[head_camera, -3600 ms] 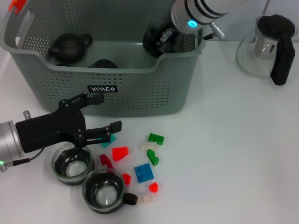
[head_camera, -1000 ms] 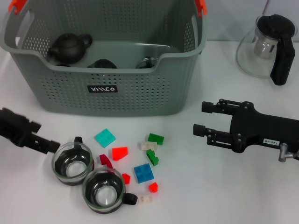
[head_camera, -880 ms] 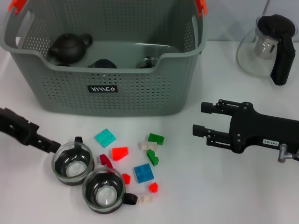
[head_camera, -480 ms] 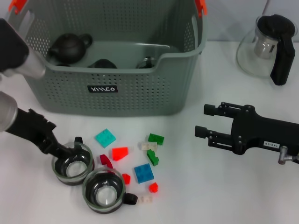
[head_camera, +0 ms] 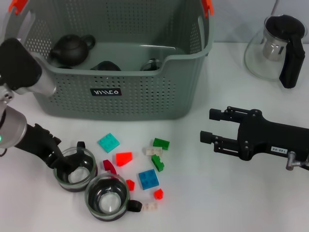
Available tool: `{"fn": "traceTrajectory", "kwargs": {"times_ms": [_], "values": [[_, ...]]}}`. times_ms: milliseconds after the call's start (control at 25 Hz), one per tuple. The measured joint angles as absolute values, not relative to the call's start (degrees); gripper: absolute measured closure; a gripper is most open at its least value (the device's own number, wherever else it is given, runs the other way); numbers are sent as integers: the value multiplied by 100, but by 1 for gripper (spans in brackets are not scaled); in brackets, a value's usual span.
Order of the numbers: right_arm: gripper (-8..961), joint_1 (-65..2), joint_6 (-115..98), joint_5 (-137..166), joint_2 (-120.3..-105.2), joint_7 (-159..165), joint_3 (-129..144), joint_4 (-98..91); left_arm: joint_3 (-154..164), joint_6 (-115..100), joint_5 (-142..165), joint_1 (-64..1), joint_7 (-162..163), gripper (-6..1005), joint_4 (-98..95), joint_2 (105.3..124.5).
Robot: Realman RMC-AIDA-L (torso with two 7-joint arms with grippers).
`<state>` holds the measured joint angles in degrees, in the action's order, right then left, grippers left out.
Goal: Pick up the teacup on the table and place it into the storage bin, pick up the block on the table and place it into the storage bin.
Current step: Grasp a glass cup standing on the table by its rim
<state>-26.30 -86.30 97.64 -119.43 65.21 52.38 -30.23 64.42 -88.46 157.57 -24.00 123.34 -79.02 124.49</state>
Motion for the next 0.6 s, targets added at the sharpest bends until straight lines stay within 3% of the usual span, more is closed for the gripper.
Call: {"fn": "traceTrajectory", "kwargs": {"times_ms": [200, 400, 600], "values": [[259, -2628, -8630, 9764, -11944, 6521, 5249, -3023, 6777, -8553, 16103, -2391, 12625, 124, -7794, 12446], [259, -2619, -8630, 9765, -11945, 6521, 5248, -3023, 6886, -8501, 16124, -2336, 12727, 282, -7906, 12458], [260, -2611, -8630, 9765, -11942, 6521, 5247, -3023, 7021, -8525, 16128, -2290, 12730, 279, -7950, 12460]]}}
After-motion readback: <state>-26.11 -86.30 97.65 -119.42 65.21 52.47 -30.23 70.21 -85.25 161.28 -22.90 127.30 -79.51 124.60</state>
